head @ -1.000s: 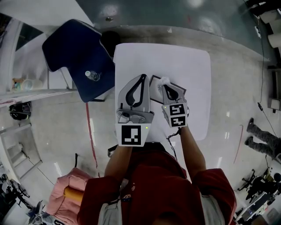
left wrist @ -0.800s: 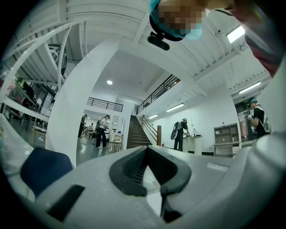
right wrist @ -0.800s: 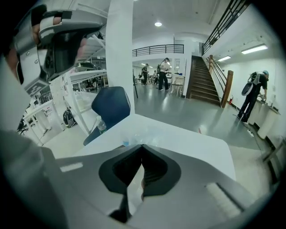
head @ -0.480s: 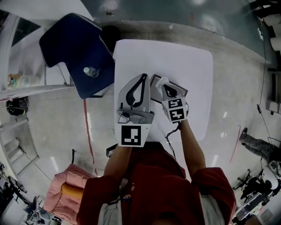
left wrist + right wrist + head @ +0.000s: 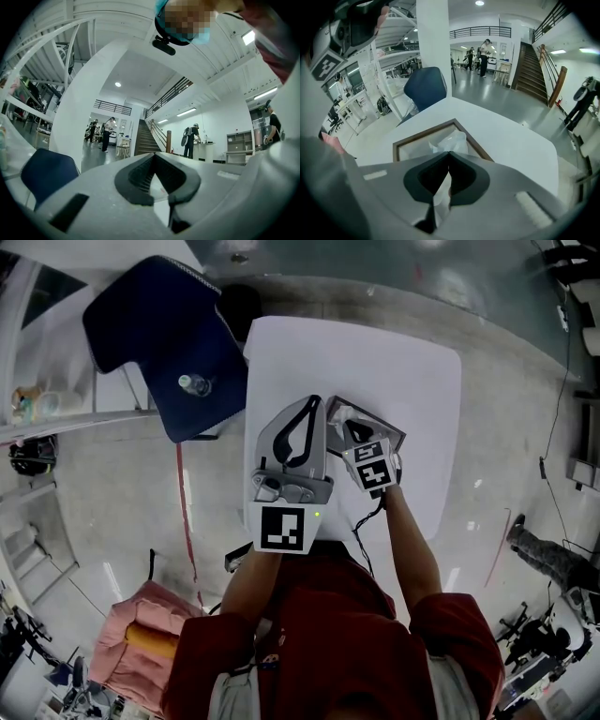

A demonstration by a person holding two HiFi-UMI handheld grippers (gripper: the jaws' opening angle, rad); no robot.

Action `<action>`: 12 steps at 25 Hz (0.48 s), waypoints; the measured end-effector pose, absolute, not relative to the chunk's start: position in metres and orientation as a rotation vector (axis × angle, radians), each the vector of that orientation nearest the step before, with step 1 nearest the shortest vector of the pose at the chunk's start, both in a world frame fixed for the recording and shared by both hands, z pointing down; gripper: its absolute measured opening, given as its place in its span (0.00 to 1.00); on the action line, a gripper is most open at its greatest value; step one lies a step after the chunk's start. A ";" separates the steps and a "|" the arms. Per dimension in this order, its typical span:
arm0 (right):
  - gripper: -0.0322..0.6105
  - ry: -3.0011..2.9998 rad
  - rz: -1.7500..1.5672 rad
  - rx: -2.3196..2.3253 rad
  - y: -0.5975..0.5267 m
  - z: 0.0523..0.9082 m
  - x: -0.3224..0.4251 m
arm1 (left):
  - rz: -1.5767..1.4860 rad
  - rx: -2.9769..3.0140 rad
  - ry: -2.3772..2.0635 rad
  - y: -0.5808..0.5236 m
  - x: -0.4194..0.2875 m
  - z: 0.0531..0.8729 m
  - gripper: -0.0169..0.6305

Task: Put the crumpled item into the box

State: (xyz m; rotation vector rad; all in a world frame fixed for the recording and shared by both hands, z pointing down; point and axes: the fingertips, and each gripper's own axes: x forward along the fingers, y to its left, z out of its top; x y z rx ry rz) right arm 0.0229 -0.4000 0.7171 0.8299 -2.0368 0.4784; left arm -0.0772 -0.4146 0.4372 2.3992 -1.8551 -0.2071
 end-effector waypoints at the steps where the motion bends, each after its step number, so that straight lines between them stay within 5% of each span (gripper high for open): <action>1: 0.05 -2.029 0.480 0.817 -0.399 0.721 0.022 | -0.207 2.398 -1.853 -0.415 -0.078 0.438 0.03; 12: 0.05 -1.954 0.504 0.723 -0.396 0.748 0.023 | -0.206 2.377 -1.856 -0.419 -0.083 0.444 0.03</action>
